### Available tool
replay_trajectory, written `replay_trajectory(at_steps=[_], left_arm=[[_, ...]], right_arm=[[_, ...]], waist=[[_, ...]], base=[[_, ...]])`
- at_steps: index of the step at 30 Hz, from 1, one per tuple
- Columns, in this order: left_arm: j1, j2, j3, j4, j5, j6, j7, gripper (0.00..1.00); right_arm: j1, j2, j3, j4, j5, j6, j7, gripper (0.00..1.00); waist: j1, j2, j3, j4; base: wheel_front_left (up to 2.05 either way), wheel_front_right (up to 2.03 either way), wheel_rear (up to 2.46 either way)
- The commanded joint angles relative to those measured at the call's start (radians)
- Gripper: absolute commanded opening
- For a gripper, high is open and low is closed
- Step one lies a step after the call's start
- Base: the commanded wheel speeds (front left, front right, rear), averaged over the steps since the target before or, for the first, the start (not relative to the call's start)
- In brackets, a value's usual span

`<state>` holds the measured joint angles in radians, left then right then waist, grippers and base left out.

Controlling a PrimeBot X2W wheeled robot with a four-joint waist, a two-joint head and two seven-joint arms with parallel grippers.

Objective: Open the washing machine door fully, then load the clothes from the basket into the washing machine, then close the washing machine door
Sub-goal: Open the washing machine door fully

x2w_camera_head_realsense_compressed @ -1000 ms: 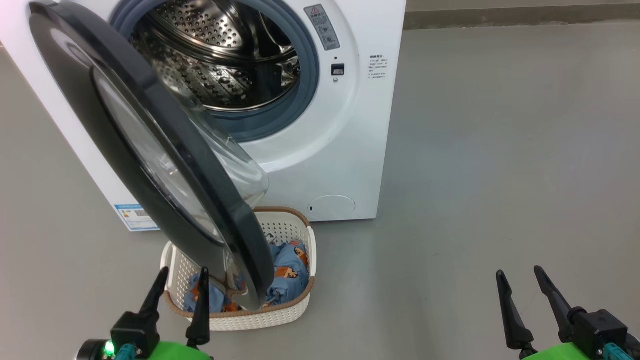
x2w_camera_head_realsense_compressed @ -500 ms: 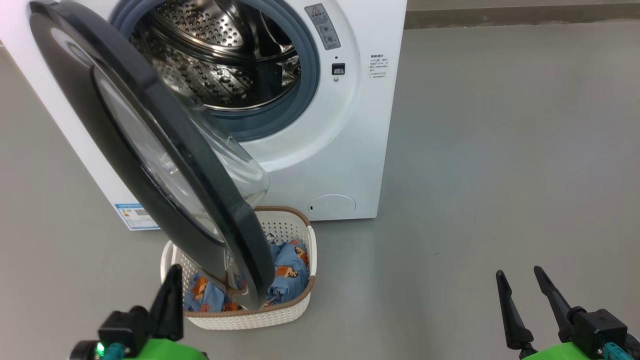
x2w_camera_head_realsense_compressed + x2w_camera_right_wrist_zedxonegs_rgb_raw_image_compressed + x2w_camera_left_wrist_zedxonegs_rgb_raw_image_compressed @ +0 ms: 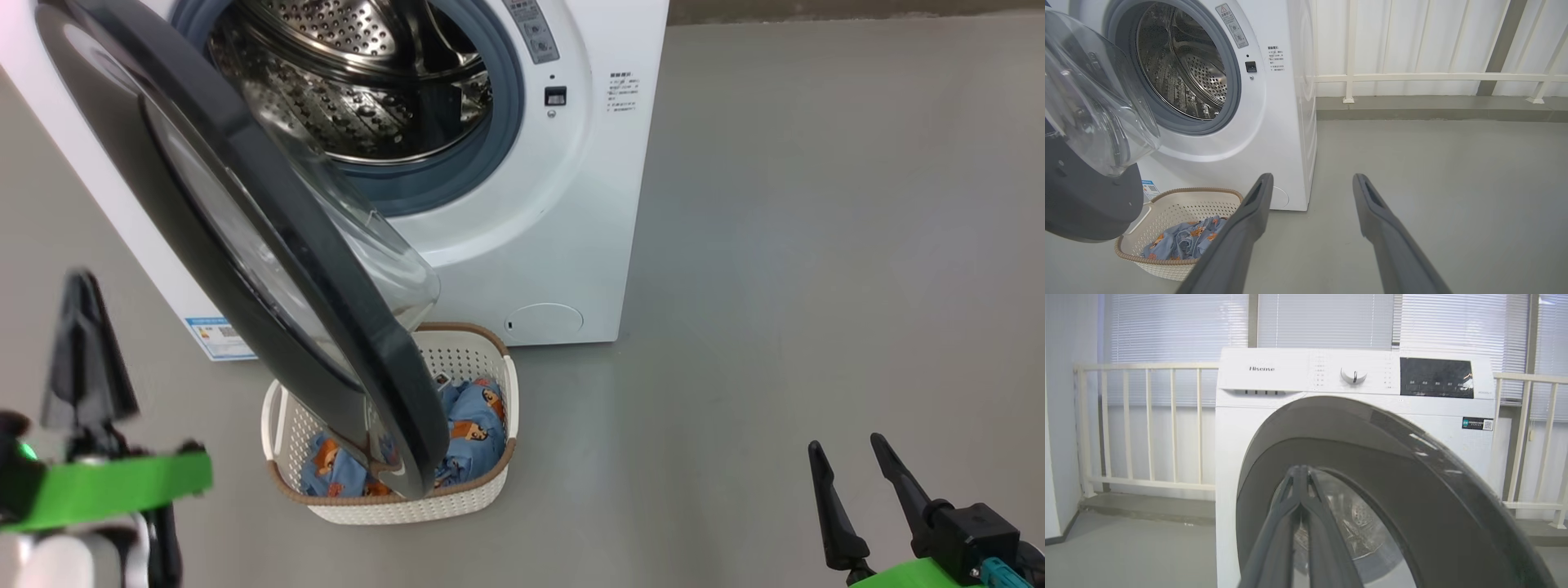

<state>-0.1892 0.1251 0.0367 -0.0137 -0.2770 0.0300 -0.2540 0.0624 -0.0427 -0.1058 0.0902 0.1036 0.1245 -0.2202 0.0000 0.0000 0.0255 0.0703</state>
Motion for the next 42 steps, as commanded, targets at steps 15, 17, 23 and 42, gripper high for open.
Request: replay_trajectory(at_steps=[15,17,23,42], left_arm=[[-0.191,-0.056,-0.364,-0.316,0.056,-0.043,0.161,0.0],[-0.187,-0.064,-0.444,-0.3,0.041,-0.05,0.183,0.0],[-0.182,-0.073,-0.59,-0.205,-0.001,-0.021,0.197,0.0],[-0.114,-0.068,-0.575,0.085,-0.073,0.126,0.182,0.0]], right_arm=[[-0.036,-0.008,0.048,-0.04,-0.039,0.006,0.009,1.0],[-0.037,-0.008,0.056,-0.042,-0.041,0.006,0.012,1.0],[-0.043,-0.008,0.073,-0.045,-0.042,0.006,0.016,1.0],[-0.027,-0.008,0.076,-0.051,-0.03,0.006,0.021,1.0]], waist=[[0.0,0.0,0.024,0.022],[0.0,0.0,0.027,0.027],[0.0,0.0,0.035,0.043],[0.0,0.0,0.03,0.067]], base=[[0.0,0.0,0.0],[0.0,0.0,0.0],[0.0,0.0,0.0],[0.0,0.0,0.0]])
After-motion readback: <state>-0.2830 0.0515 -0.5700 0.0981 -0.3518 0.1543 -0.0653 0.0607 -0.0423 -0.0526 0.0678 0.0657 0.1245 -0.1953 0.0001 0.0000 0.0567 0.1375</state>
